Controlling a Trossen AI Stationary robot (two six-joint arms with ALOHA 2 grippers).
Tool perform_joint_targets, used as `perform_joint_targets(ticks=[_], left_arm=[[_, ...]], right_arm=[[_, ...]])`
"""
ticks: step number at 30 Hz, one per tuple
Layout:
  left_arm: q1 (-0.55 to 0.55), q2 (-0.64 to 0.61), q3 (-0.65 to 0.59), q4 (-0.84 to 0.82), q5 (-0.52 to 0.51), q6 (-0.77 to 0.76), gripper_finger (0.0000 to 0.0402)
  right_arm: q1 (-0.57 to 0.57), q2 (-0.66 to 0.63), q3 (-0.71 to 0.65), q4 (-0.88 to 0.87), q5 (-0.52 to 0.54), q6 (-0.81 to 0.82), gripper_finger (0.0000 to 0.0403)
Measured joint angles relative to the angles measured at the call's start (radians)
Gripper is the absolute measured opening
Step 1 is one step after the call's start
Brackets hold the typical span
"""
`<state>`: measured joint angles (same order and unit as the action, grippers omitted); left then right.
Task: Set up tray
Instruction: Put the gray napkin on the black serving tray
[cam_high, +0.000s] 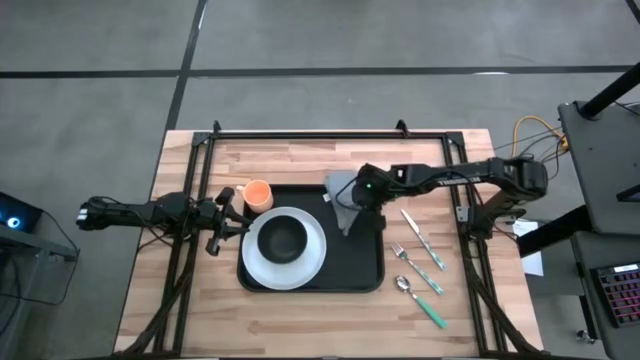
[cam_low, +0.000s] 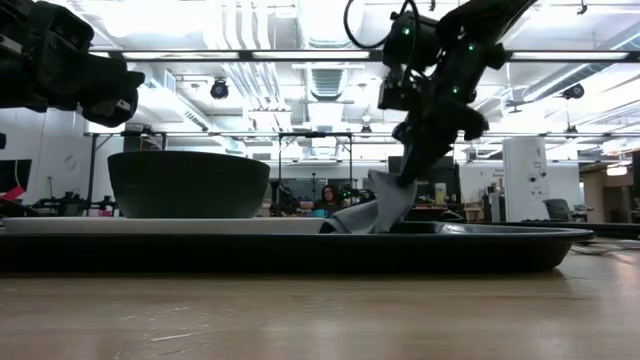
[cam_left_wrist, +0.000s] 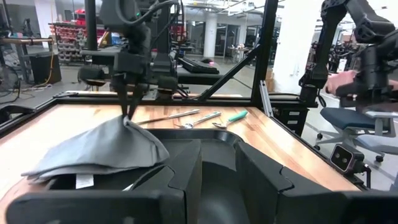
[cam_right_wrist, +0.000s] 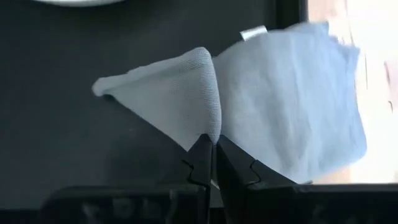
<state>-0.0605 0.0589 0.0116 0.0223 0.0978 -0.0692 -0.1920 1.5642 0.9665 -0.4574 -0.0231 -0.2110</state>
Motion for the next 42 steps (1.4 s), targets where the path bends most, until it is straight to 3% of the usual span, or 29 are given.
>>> perform_joint_targets(ticks=[7,17,25,34,38,42], left_arm=[[0.000,0.000,0.000,0.000,0.000,0.000,0.0080],[0.000,0.000,0.000,0.000,0.000,0.000,0.0080],[0.000,0.009,0.000,0.000,0.000,0.000,0.0080],[0.000,0.016,0.000,0.000,0.000,0.000,0.0080],[0.000,0.021,0.000,0.000,0.000,0.000,0.0080],[0.000,0.021,0.000,0.000,0.000,0.000,0.0080]], right_arm=[[0.098,-0.045,-0.009,0.000,-0.001,0.102,0.0008],[0.273,-0.014,-0.037,0.030,-0.017,0.144,0.0008],[0.325,-0.002,-0.087,0.142,-0.161,0.112,0.0008],[0.333,-0.002,-0.113,0.146,-0.199,0.216,0.0009],[0.332,-0.002,-0.112,0.136,-0.199,0.251,0.0027],[0.332,-0.002,-0.111,0.115,-0.229,0.315,0.0072]])
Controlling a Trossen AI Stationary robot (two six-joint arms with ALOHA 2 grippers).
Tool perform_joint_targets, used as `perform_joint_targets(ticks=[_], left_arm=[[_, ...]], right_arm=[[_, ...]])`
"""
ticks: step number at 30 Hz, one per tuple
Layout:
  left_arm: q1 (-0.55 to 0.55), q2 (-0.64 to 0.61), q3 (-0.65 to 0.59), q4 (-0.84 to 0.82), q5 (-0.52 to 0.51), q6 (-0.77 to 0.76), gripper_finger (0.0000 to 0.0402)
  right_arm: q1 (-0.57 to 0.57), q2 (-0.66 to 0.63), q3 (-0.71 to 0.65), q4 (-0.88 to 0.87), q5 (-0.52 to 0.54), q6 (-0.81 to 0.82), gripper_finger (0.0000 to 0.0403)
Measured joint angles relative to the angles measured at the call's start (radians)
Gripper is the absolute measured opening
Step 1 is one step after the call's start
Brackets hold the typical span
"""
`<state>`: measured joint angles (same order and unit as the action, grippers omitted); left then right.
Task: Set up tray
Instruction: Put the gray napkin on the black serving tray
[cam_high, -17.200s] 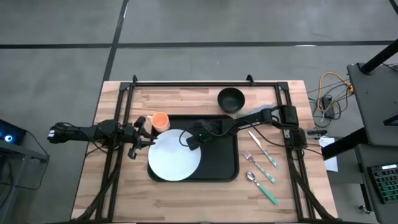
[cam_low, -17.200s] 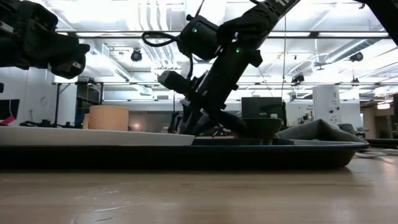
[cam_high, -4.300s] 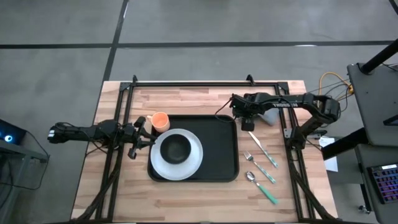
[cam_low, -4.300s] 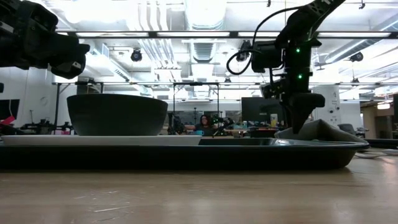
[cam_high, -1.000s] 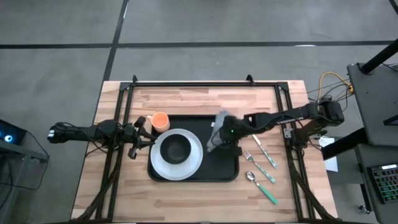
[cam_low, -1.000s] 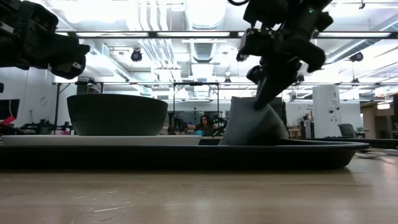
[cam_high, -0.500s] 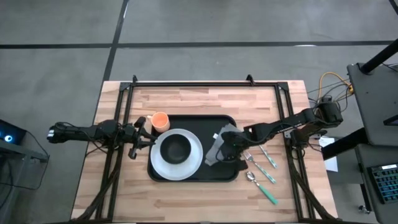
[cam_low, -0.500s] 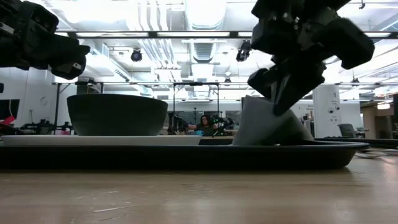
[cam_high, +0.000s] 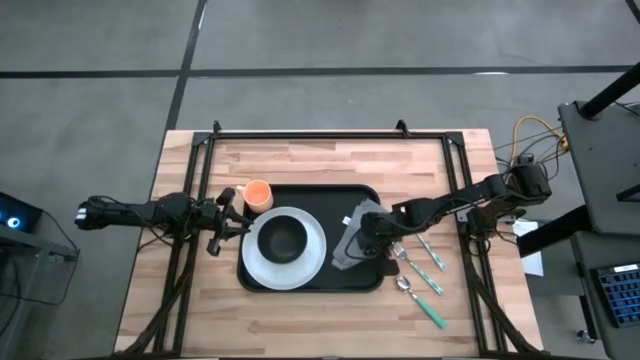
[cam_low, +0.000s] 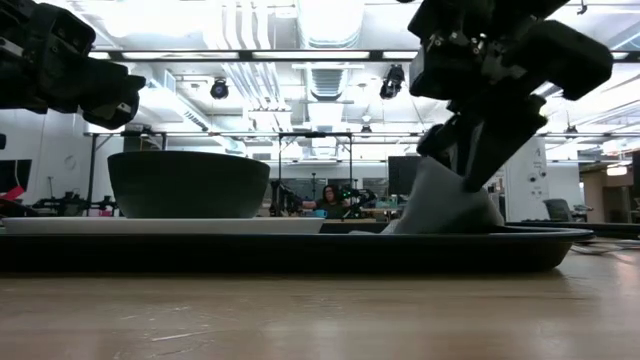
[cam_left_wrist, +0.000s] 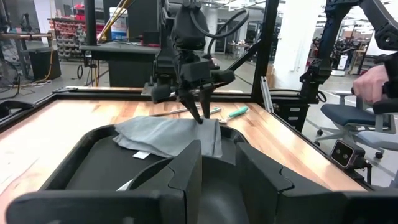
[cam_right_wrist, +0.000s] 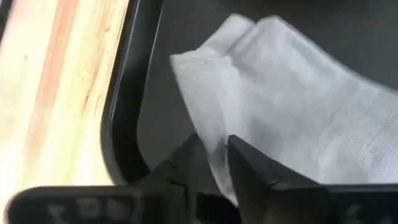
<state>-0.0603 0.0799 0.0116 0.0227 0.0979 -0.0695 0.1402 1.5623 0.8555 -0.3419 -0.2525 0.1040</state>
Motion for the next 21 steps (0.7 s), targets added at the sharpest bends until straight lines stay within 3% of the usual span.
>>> perform_joint_targets(ticks=[4,10,21], left_arm=[[0.000,0.000,0.000,0.000,0.000,0.000,0.0080],[0.000,0.000,0.000,0.000,0.000,0.000,0.0080],[0.000,0.000,0.000,0.000,0.000,0.000,0.0080]], right_arm=[[0.000,0.000,0.000,-0.039,-0.060,0.076,0.0122],[-0.002,-0.002,0.001,-0.063,-0.057,0.141,0.0177],[-0.030,0.000,0.001,-0.070,0.235,0.151,0.0229]])
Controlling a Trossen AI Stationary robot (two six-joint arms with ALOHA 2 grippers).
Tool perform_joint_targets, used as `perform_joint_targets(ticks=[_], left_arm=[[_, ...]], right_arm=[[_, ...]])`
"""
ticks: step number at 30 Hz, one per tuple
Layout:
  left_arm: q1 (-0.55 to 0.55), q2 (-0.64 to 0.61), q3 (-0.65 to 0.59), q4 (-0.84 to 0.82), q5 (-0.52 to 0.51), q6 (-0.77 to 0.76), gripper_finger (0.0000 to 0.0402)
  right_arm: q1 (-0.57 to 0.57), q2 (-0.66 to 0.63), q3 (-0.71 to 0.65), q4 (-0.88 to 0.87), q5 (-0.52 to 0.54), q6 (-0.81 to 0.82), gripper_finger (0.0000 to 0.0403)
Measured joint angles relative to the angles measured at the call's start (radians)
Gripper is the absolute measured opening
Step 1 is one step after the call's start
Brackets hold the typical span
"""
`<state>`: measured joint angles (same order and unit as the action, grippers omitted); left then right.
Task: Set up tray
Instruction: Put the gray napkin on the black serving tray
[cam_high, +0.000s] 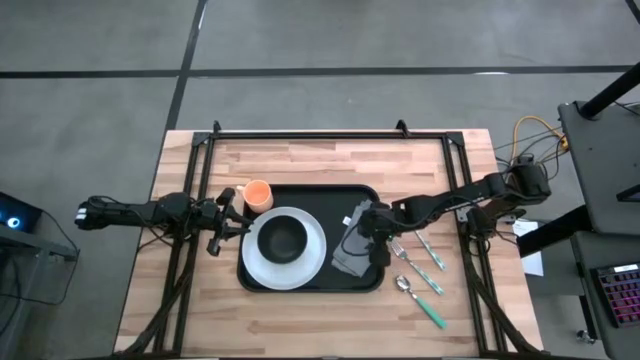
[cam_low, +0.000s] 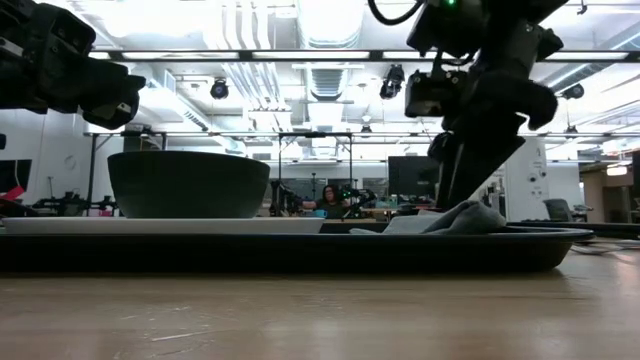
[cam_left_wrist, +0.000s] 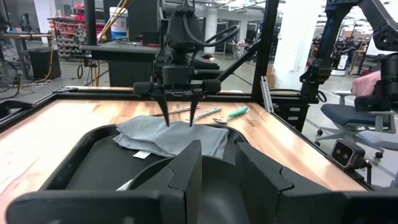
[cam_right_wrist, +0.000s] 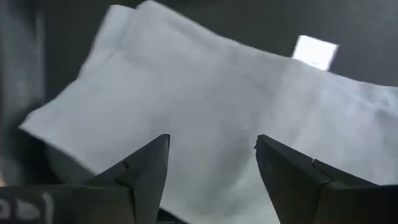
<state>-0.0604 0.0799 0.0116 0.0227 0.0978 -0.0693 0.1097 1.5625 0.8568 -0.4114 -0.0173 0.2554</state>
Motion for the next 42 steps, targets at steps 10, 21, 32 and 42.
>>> perform_joint_targets(ticks=[10,21,32,42], left_arm=[[0.000,0.000,0.000,0.000,0.000,0.000,0.0080],[0.000,0.001,0.000,0.000,0.000,0.000,0.0080],[0.000,0.000,0.000,0.000,0.000,0.000,0.0080],[0.000,0.000,0.000,0.000,0.000,0.000,0.0080]], right_arm=[[-0.003,0.110,0.001,-0.002,0.039,0.014,0.0238],[-0.003,0.188,0.113,-0.039,0.043,-0.213,0.0238],[-0.052,0.185,0.209,-0.116,0.048,-0.294,0.0237],[-0.074,0.238,0.263,-0.187,0.040,0.187,0.0237]])
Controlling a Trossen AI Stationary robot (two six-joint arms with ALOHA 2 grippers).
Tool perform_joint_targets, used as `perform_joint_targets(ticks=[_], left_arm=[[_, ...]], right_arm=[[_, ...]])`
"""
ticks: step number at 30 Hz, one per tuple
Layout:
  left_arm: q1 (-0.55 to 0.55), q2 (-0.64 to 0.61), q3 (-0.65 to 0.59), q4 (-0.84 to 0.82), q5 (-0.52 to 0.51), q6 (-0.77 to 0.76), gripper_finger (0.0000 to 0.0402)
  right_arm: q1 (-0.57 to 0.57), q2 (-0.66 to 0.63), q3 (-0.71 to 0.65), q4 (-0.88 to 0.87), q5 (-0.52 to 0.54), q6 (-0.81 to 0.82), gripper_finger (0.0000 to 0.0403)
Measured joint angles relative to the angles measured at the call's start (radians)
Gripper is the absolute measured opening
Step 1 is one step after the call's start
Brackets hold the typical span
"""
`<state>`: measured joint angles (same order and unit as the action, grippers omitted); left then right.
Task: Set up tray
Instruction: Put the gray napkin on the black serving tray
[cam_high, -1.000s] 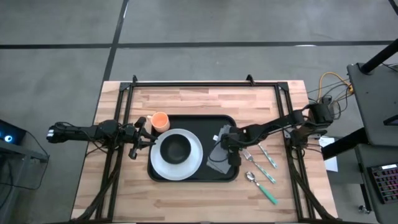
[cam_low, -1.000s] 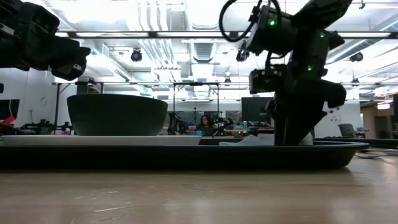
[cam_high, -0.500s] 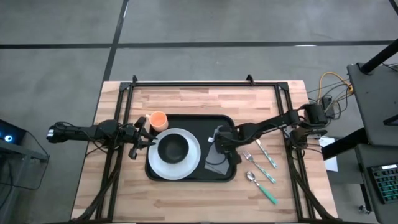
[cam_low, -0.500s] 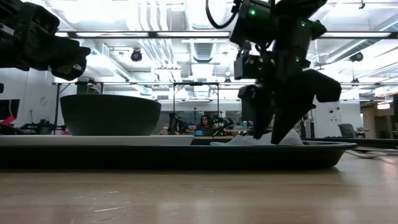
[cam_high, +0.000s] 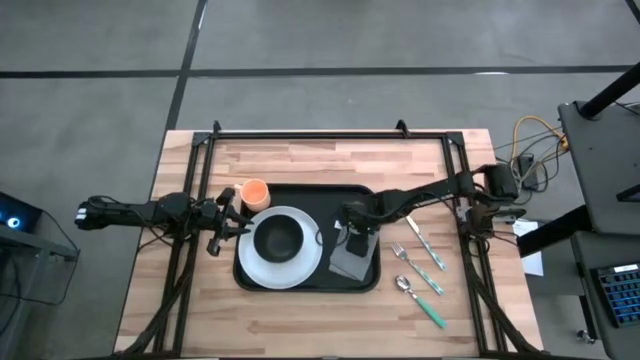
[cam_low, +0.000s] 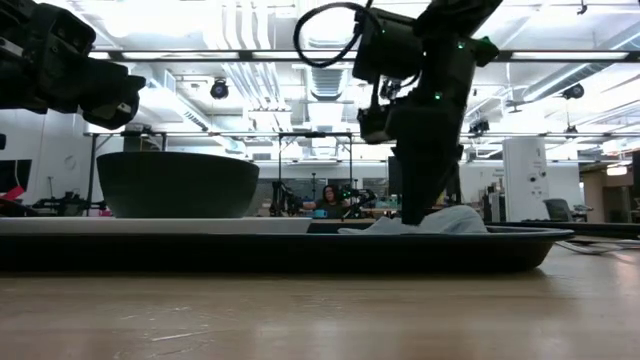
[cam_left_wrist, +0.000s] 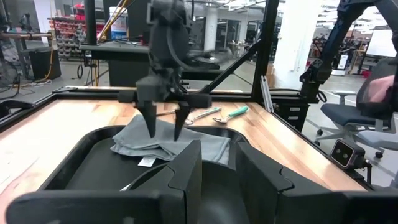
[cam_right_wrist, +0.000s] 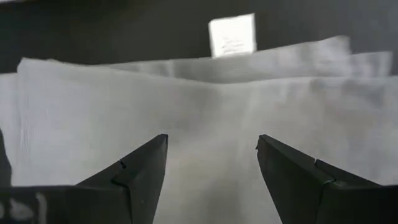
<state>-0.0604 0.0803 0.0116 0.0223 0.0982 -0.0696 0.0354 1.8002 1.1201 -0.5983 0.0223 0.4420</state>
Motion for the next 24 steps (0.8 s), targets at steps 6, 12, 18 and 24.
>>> perform_joint_targets(ticks=[6,12,18,24], left_arm=[[0.000,0.008,0.000,0.000,0.000,0.000,0.0080],[0.000,0.012,0.000,0.000,0.000,0.000,0.0080],[0.000,0.012,0.000,0.000,0.000,0.000,0.0080],[0.000,0.013,0.000,0.000,0.000,0.000,0.0080]], right_arm=[[0.020,0.103,0.051,-0.017,0.003,0.000,0.0237],[0.022,0.193,0.138,-0.102,-0.001,-0.168,0.0230],[0.024,0.203,0.190,-0.106,-0.006,-0.379,0.0222],[0.025,0.176,0.199,-0.099,0.007,-0.397,0.0219]])
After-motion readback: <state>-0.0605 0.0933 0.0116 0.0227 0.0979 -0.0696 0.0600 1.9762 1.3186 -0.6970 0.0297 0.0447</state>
